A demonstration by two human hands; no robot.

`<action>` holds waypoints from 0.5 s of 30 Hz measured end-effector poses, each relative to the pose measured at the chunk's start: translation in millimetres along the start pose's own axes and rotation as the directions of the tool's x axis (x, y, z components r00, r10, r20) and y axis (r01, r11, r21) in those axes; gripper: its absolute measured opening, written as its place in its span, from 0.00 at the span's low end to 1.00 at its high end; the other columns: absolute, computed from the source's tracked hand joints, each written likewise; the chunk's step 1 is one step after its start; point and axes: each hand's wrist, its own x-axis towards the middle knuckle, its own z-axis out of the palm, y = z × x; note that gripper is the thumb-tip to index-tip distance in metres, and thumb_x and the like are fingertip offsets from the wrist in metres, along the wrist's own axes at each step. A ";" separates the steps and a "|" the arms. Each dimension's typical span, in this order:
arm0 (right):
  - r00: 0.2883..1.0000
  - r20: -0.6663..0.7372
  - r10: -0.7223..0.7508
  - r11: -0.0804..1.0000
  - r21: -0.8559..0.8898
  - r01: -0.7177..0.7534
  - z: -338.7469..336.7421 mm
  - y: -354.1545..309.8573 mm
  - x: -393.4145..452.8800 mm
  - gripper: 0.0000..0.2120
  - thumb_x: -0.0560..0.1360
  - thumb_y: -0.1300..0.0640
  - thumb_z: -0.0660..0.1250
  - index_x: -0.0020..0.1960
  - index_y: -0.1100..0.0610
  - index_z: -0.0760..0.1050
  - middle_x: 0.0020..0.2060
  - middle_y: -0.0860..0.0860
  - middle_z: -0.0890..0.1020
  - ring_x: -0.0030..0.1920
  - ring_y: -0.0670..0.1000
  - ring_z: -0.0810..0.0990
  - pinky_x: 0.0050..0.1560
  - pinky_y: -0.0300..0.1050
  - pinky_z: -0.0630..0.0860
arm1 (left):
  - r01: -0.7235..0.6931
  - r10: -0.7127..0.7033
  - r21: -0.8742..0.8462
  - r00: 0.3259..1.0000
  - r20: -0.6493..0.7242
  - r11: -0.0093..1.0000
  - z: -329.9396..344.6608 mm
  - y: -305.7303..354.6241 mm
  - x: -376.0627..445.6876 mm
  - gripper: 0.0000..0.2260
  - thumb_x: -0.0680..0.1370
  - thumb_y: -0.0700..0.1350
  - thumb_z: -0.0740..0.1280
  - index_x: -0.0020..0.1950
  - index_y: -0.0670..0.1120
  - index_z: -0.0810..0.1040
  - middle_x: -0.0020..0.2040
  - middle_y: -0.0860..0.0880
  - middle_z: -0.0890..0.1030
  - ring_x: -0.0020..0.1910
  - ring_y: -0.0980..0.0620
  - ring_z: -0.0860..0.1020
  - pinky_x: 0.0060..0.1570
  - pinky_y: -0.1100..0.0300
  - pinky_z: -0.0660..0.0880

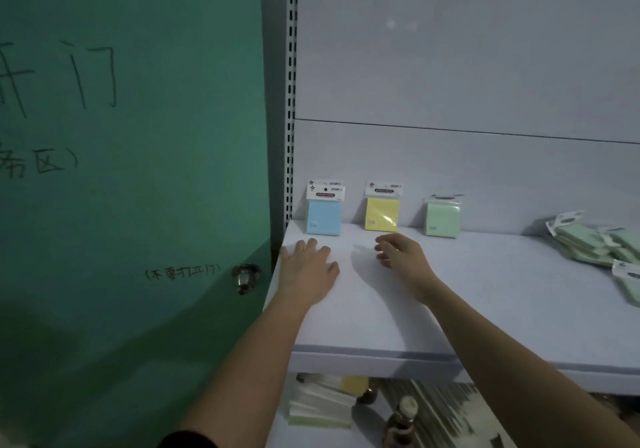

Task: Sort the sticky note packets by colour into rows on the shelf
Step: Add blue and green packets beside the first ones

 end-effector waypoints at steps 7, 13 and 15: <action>0.985 0.159 -0.066 0.858 -0.496 0.138 -134.0 5.3 -70.3 0.20 0.80 0.44 0.57 0.67 0.51 0.72 0.63 0.49 0.77 0.59 0.50 0.76 0.59 0.46 0.71 | 0.073 -0.057 -0.077 0.981 0.187 0.994 -33.0 106.2 -38.3 0.27 0.80 0.63 0.48 0.75 0.54 0.62 0.76 0.46 0.63 0.74 0.43 0.60 0.70 0.40 0.55; 0.993 0.111 -0.028 0.752 -0.652 0.094 -253.2 32.6 -116.4 0.23 0.79 0.40 0.56 0.69 0.50 0.71 0.66 0.52 0.75 0.64 0.53 0.74 0.64 0.51 0.70 | -0.027 0.073 -0.216 0.976 0.204 0.976 -43.6 252.7 -68.4 0.27 0.79 0.65 0.49 0.74 0.55 0.64 0.75 0.48 0.65 0.73 0.44 0.64 0.70 0.42 0.58; 0.997 0.083 -0.008 0.735 -0.675 0.062 -289.6 44.1 -129.3 0.24 0.79 0.39 0.55 0.69 0.49 0.70 0.67 0.51 0.74 0.65 0.53 0.73 0.65 0.52 0.70 | -0.055 0.110 -0.264 0.973 0.202 0.963 -43.0 293.4 -73.9 0.26 0.79 0.65 0.49 0.74 0.56 0.64 0.75 0.49 0.65 0.73 0.44 0.64 0.69 0.44 0.59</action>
